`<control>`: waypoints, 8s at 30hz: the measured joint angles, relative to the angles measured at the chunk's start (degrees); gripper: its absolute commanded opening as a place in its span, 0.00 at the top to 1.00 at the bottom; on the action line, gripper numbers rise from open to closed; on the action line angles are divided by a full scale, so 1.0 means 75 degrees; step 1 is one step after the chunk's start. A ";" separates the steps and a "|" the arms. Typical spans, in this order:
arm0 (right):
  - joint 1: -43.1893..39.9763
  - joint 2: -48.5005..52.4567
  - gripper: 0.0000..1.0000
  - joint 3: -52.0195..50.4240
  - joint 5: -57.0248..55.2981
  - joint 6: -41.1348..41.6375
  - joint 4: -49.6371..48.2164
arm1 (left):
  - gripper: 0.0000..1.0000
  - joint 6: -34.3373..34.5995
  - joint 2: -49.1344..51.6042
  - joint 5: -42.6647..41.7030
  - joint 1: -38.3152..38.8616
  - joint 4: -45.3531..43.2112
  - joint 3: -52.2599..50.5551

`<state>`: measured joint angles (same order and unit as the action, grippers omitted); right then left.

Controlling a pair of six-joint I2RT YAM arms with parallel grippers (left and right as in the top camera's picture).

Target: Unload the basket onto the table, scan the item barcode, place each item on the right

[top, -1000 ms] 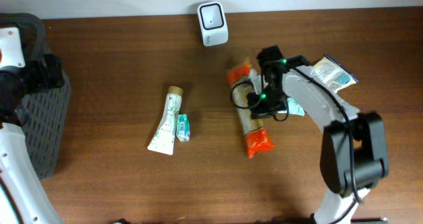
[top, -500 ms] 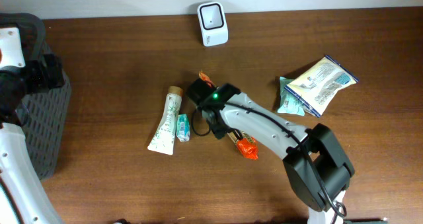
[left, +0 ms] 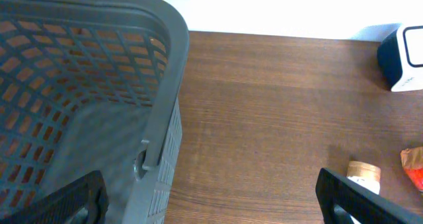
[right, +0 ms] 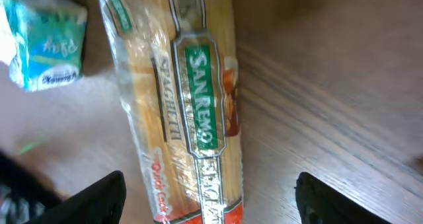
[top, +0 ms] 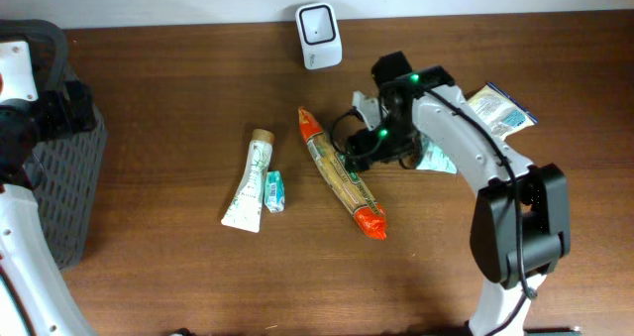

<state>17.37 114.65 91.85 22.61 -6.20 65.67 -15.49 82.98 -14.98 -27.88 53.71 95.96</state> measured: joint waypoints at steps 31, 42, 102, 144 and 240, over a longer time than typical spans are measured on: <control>0.2031 0.0367 0.10 -0.0723 -0.1731 0.0513 -0.0833 | 0.01 0.0000 0.0000 0.0000 0.0000 0.0000 0.0000; 0.2442 0.0347 0.56 -0.1626 -0.2005 0.1600 -0.1865 | 0.01 0.0000 0.0000 0.0000 0.0000 0.0000 0.0000; 0.1306 0.3552 0.96 0.4331 -0.8848 -0.2098 -0.4596 | 0.01 0.0000 0.0000 0.0000 0.0000 0.0000 0.0000; -0.1655 -0.0189 0.55 -0.1358 -0.2363 0.2022 -0.0318 | 0.01 0.0000 0.0000 0.0003 0.0000 0.0009 0.0000; 0.0099 0.1090 0.96 -0.1035 0.1699 0.1888 -0.1766 | 0.01 0.0000 0.0000 0.0000 0.0000 0.0058 0.0000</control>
<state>18.11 122.83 84.09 35.35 7.97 52.42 -15.49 82.98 -14.98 -27.88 54.15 95.96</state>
